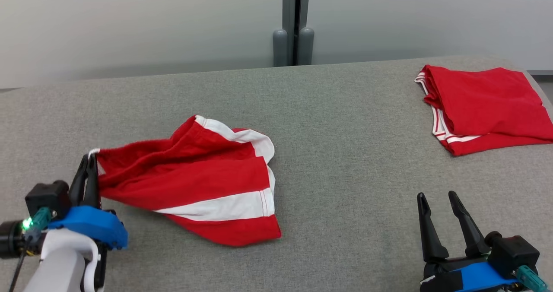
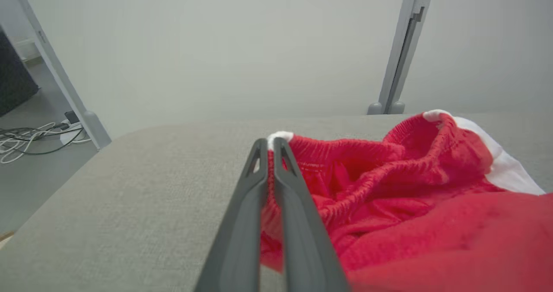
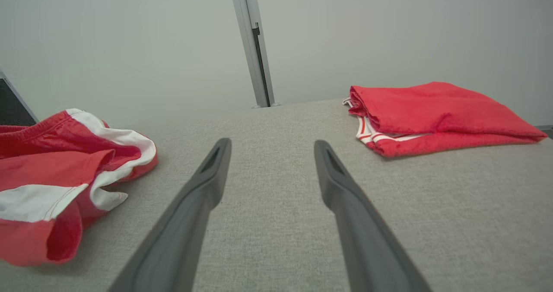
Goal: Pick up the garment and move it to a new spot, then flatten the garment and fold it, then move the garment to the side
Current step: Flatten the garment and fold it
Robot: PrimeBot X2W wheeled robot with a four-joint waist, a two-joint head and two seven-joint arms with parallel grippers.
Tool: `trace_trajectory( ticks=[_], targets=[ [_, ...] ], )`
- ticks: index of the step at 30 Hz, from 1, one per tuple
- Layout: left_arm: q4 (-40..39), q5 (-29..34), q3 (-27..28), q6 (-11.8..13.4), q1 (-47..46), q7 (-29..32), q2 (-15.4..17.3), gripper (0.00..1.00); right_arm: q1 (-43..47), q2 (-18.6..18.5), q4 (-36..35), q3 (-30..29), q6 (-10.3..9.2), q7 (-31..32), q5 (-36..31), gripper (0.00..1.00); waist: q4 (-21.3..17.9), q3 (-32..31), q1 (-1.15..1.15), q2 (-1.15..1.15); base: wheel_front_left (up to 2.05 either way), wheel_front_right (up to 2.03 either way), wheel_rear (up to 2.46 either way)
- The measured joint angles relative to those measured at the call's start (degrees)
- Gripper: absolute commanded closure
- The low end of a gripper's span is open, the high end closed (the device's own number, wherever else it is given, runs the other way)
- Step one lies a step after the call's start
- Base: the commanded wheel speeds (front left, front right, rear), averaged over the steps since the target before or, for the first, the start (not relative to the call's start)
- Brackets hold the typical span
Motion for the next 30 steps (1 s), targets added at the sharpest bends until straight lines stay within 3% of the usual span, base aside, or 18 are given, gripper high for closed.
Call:
trace_trajectory(
  ticks=[10, 11, 12, 13, 20, 30],
  targets=[
    [-3.92, -3.1, 0.36, 3.49, 13.11, 1.01, -2.66, 1.0, 0.31, 0.01, 0.46, 0.15, 0.0, 0.0, -0.25, 0.0, 2.05, -0.66, 0.0, 0.0, 0.0, 0.0, 0.0],
    [-4.03, -3.44, 0.42, 3.61, 13.76, 1.0, -2.96, 0.89, 0.34, 0.0, 0.55, 0.16, 0.0, 0.0, -0.26, 0.0, 2.26, -0.76, 0.0, 0.0, 0.0, 0.0, 0.0],
    [-4.36, -3.54, 0.48, 3.78, 14.23, 0.94, -3.14, 0.5, 0.34, 0.01, 0.6, 0.22, 0.0, 0.0, -0.36, 0.0, 2.43, -0.87, 0.0, 0.0, 0.0, 0.0, 0.0],
    [-4.93, -3.42, 0.48, 4.09, 14.45, 0.67, -3.35, 0.0, 0.37, 0.01, 0.69, 0.19, 0.0, 0.0, -0.46, 0.0, 2.65, -1.06, 0.0, 0.0, 0.0, 0.0, 0.0],
    [-15.86, 3.21, 3.77, 2.87, 14.65, -0.05, -5.76, 0.0, 1.03, 0.01, 1.02, 0.37, 0.0, 0.0, -0.67, 0.0, 3.78, -2.49, 0.0, 0.0, 0.0, 0.0, 0.0],
    [-28.22, 15.64, 12.5, -1.57, 19.64, -0.12, -14.16, 0.0, 1.39, 0.0, 1.16, 0.62, 0.0, 0.0, -0.67, 0.0, 4.45, -3.73, 0.0, -0.01, 0.0, 0.0, 0.0]
  ],
)
